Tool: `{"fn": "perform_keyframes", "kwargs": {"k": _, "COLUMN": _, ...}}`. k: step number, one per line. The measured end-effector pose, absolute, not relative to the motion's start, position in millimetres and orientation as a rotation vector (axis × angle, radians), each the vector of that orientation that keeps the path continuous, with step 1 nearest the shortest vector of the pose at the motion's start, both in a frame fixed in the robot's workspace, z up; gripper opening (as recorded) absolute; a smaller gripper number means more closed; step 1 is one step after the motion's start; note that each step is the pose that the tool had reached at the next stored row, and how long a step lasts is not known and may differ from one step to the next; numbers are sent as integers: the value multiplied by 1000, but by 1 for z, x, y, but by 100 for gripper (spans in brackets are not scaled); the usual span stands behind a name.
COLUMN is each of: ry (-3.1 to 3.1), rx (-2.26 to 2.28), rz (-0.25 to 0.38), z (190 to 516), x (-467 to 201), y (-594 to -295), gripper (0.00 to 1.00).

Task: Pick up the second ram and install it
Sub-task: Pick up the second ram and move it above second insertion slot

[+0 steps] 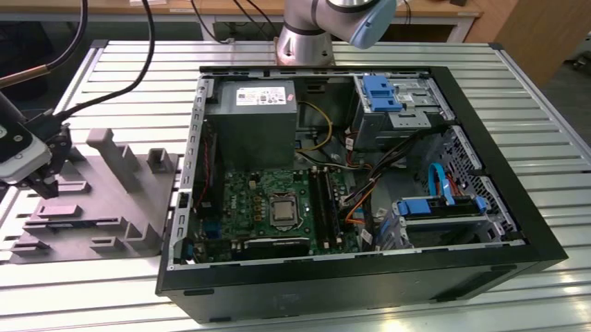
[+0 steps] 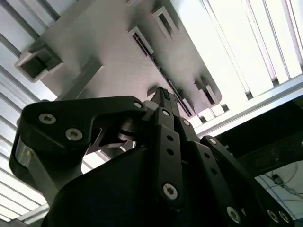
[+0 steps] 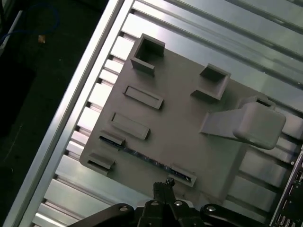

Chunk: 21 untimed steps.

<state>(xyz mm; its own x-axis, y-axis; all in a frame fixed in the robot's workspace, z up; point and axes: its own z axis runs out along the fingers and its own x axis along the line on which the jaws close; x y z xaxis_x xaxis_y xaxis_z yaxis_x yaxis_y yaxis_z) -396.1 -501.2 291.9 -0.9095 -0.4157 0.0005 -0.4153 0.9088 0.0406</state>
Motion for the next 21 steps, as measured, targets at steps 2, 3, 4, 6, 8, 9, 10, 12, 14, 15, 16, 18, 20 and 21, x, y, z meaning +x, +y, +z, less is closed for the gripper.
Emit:
{"fn": "perform_keyframes", "kwargs": {"k": 2, "ry": -3047, "rx": 723, "rz": -62, "z": 291, "x": -396, "y": -501, "gripper": 11}}
{"fn": "perform_keyframes", "kwargs": {"k": 3, "ry": -3040, "rx": 750, "rz": -61, "z": 291, "x": -396, "y": -501, "gripper": 11}}
{"fn": "perform_keyframes", "kwargs": {"k": 4, "ry": -3032, "rx": 777, "rz": -61, "z": 291, "x": -396, "y": -501, "gripper": 11}}
{"fn": "perform_keyframes", "kwargs": {"k": 6, "ry": -3017, "rx": 832, "rz": -61, "z": 290, "x": -396, "y": -501, "gripper": 11}}
{"fn": "perform_keyframes", "kwargs": {"k": 8, "ry": -3001, "rx": 887, "rz": -61, "z": 290, "x": -396, "y": -501, "gripper": 11}}
{"fn": "perform_keyframes", "kwargs": {"k": 9, "ry": -2992, "rx": 915, "rz": -60, "z": 290, "x": -396, "y": -501, "gripper": 11}}
{"fn": "perform_keyframes", "kwargs": {"k": 10, "ry": -2983, "rx": 941, "rz": -60, "z": 289, "x": -396, "y": -501, "gripper": 11}}
{"fn": "perform_keyframes", "kwargs": {"k": 12, "ry": -2965, "rx": 995, "rz": -60, "z": 289, "x": -396, "y": -501, "gripper": 11}}
{"fn": "perform_keyframes", "kwargs": {"k": 14, "ry": -2946, "rx": 1049, "rz": -59, "z": 288, "x": -396, "y": -501, "gripper": 11}}
{"fn": "perform_keyframes", "kwargs": {"k": 15, "ry": -2936, "rx": 1076, "rz": -59, "z": 288, "x": -396, "y": -501, "gripper": 11}}
{"fn": "perform_keyframes", "kwargs": {"k": 16, "ry": -2926, "rx": 1102, "rz": -59, "z": 288, "x": -396, "y": -501, "gripper": 11}}
{"fn": "perform_keyframes", "kwargs": {"k": 18, "ry": -2905, "rx": 1154, "rz": -59, "z": 287, "x": -396, "y": -501, "gripper": 11}}
{"fn": "perform_keyframes", "kwargs": {"k": 20, "ry": -2882, "rx": 1208, "rz": -58, "z": 287, "x": -396, "y": -501, "gripper": 11}}
{"fn": "perform_keyframes", "kwargs": {"k": 21, "ry": -2871, "rx": 1233, "rz": -58, "z": 287, "x": -396, "y": -501, "gripper": 11}}
